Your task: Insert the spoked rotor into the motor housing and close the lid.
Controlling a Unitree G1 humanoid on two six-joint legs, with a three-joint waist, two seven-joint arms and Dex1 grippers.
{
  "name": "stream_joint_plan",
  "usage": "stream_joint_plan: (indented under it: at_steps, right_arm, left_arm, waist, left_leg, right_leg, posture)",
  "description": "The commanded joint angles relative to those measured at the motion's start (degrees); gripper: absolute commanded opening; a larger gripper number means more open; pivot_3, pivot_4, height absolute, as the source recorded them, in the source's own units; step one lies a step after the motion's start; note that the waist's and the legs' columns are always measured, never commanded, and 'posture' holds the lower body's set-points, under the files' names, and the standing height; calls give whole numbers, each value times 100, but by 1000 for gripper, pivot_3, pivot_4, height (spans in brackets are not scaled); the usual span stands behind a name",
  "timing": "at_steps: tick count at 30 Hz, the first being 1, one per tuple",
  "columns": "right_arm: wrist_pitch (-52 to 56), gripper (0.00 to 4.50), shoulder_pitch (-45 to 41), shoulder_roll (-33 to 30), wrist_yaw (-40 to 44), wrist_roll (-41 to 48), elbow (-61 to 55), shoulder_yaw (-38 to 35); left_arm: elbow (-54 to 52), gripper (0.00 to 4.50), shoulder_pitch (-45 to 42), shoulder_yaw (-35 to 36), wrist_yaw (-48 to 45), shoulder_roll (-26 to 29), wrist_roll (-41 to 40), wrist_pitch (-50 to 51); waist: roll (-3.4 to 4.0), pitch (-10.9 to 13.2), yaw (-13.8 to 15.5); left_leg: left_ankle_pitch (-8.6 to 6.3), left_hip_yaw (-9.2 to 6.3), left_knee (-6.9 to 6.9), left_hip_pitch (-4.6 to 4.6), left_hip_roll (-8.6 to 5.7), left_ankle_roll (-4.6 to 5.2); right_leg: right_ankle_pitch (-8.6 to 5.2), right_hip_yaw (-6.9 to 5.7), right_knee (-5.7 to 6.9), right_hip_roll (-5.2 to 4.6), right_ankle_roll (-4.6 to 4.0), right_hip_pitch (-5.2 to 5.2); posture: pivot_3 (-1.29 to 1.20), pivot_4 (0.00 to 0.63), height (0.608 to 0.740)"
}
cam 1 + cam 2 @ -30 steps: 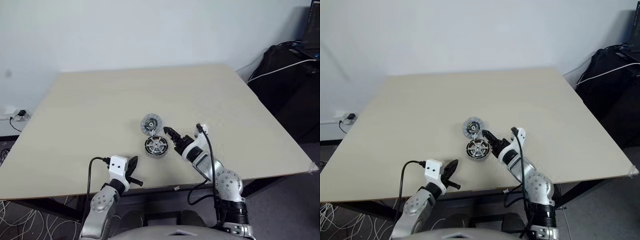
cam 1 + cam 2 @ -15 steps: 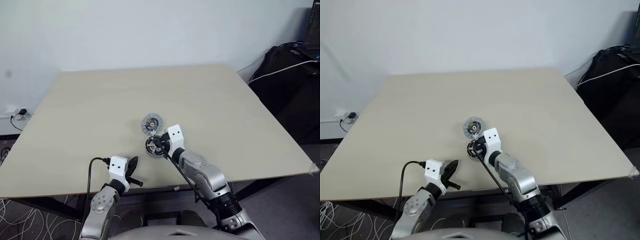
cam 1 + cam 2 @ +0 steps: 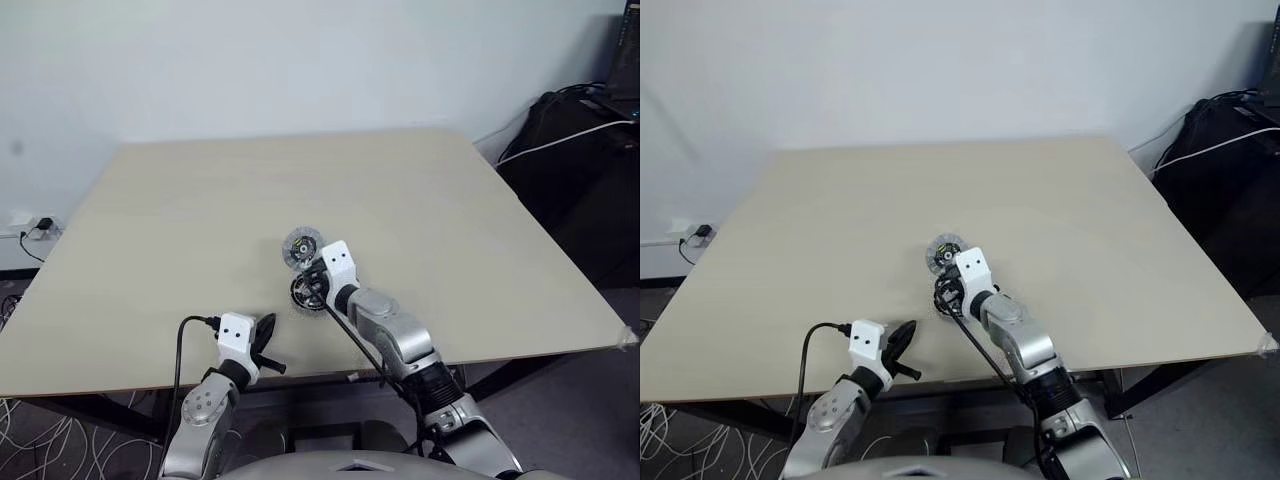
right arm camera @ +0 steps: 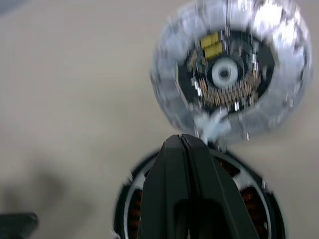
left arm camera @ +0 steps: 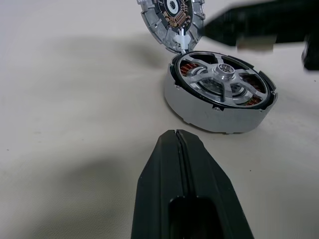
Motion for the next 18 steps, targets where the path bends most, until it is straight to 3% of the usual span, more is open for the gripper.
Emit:
stream_joint_plan:
  at_steps: [1, 7, 11, 18]
  right_arm:
    - [339, 40, -48, 98, -119, -144, 166, -82]
    - [550, 40, 76, 180, -248, -275, 202, -232]
    - [-13, 40, 118, 313, 66, -25, -255, -432]
    - [-66, 40, 71, 317, 426, -33, -480, -327]
  left_arm:
    - [-222, 0, -28, -2, -1, -17, -32, -61]
    - [-224, 0, -34, 0, -12, 6, -24, -52]
    - [-201, 0, -67, -6, -40, 30, -23, -39]
    - [-182, 0, -100, -13, -66, 48, -31, -23]
  waist:
    - [1, -1, 0]
    - [-11, -40, 3]
    - [-12, -40, 1]
    - [-9, -33, -52]
  left_leg:
    - [0, 0, 0, 0, 0, -1]
    - [0, 0, -1, 11, 1, -2]
    - [0, 0, 2, 14, 0, -2]
    - [0, 0, -4, 12, 2, -2]
  right_leg:
    - [0, 0, 1, 0, -1, 0]
    - [-1, -1, 2, 0, -3, 10]
    - [0, -1, 1, 0, 0, 15]
    - [0, -2, 2, 2, -2, 6]
  posture:
    - [0, 0, 740]
    - [0, 0, 740]
    - [0, 0, 740]
    - [0, 0, 740]
